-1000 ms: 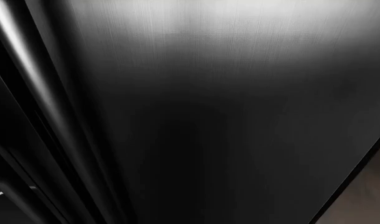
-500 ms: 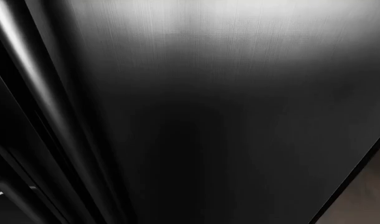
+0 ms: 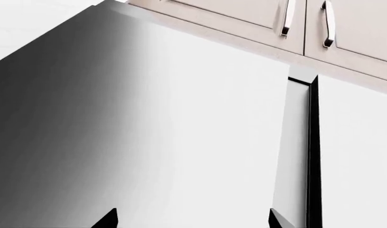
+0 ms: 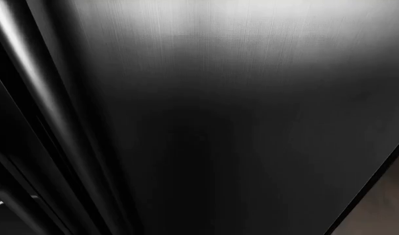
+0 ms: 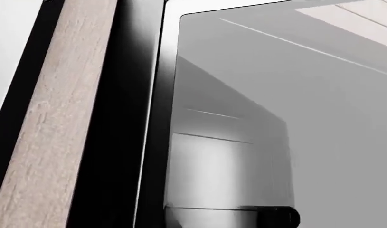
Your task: Close the microwave door
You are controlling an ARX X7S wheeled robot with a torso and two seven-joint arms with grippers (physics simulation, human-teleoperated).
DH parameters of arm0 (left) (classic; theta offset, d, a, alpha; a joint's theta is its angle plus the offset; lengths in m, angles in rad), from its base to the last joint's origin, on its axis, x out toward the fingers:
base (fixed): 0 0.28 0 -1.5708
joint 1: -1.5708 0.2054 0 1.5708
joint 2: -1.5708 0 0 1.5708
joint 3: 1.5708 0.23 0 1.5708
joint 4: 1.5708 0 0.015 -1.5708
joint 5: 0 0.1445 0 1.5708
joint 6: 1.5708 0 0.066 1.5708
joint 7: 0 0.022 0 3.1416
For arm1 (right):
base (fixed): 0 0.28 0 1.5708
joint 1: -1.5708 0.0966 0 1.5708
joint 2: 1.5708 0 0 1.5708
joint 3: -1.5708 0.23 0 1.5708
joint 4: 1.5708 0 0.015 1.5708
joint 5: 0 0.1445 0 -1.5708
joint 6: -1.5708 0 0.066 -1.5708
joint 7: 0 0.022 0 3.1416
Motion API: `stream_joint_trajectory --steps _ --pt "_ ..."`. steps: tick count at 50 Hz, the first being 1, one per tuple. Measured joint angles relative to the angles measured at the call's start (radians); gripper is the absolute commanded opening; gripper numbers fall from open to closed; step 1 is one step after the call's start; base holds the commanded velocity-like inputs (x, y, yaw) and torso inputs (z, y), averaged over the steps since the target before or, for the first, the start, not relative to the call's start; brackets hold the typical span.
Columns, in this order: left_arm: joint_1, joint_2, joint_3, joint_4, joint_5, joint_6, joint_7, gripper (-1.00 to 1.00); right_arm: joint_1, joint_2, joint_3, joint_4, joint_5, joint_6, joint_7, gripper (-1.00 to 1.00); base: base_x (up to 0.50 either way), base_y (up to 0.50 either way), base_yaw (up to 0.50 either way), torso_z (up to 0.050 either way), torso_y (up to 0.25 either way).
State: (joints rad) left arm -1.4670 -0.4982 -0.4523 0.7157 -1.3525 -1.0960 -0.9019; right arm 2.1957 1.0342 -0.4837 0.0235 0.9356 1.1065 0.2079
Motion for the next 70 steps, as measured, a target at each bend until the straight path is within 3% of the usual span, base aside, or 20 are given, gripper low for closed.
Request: stream_joint_trajectory --steps 17,34,46,61,70 --pt "0.012 -0.002 0.006 0.004 0.005 0.013 0.005 1.00 0.110 -0.060 -0.026 0.166 -0.072 0.131 -0.039 1.00 0.00 0.00 0.00 0.000 0.000" --pt "0.018 -0.007 0.014 0.007 0.001 0.021 0.003 1.00 0.149 -0.130 0.098 0.291 -0.238 0.213 -0.213 1.00 0.00 0.00 0.00 0.000 0.000" --pt "0.023 -0.010 0.021 0.008 0.001 0.027 0.002 1.00 0.159 -0.224 0.214 0.349 -0.636 0.303 -0.522 1.00 0.00 0.00 0.00 0.000 0.000" --pt "0.028 -0.014 0.027 0.009 0.005 0.035 0.003 1.00 0.160 -0.358 0.346 0.462 -1.351 0.384 -1.093 1.00 0.00 0.00 0.00 0.000 0.000" --pt "0.030 -0.017 0.030 0.011 0.000 0.038 -0.001 1.00 0.160 -0.400 0.392 0.504 -1.570 0.400 -1.285 1.00 0.00 0.00 0.00 0.000 0.000"
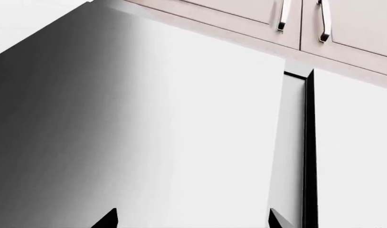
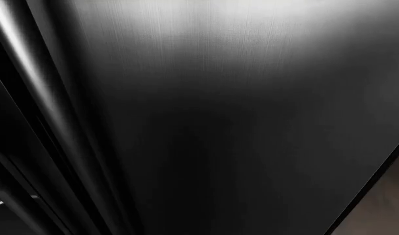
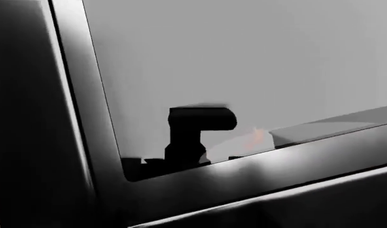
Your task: Close the microwave door
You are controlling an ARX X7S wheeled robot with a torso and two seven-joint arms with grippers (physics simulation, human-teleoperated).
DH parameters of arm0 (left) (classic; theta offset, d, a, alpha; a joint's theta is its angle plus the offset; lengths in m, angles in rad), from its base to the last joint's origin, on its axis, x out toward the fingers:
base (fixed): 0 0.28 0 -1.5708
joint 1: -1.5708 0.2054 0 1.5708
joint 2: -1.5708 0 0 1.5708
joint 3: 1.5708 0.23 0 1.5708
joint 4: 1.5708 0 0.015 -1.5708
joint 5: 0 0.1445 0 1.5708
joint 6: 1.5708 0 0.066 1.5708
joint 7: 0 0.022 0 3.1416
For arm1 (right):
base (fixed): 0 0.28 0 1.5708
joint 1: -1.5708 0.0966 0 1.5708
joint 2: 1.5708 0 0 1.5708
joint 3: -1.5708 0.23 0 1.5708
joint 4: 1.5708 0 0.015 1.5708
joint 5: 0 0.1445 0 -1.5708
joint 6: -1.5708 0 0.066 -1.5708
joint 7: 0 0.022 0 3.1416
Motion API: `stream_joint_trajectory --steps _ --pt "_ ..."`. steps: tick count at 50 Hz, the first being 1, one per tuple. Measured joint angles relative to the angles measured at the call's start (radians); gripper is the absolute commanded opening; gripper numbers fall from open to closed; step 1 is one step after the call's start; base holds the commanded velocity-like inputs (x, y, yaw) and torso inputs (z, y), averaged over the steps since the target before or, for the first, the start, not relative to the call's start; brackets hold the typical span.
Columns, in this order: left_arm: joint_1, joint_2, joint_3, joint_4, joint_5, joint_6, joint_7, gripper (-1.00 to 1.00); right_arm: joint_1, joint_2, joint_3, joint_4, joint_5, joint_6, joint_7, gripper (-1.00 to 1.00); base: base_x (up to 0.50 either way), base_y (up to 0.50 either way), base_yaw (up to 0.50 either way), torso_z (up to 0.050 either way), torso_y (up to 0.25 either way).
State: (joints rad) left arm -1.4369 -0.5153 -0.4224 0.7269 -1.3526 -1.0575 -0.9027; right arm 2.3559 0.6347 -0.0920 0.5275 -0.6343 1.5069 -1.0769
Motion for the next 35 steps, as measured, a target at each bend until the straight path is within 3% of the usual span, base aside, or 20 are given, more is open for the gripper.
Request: stream_joint_trajectory --steps 19,35 --pt "0.005 -0.005 0.008 0.005 -0.012 0.006 -0.007 1.00 0.000 -0.069 0.014 0.081 -0.243 -0.015 -0.281 1.00 0.00 0.00 0.00 0.000 0.000" --pt "0.011 -0.008 0.017 0.008 -0.014 0.013 -0.010 1.00 0.000 -0.074 0.000 0.109 -0.315 -0.067 -0.356 1.00 0.00 0.00 0.00 0.000 0.000"
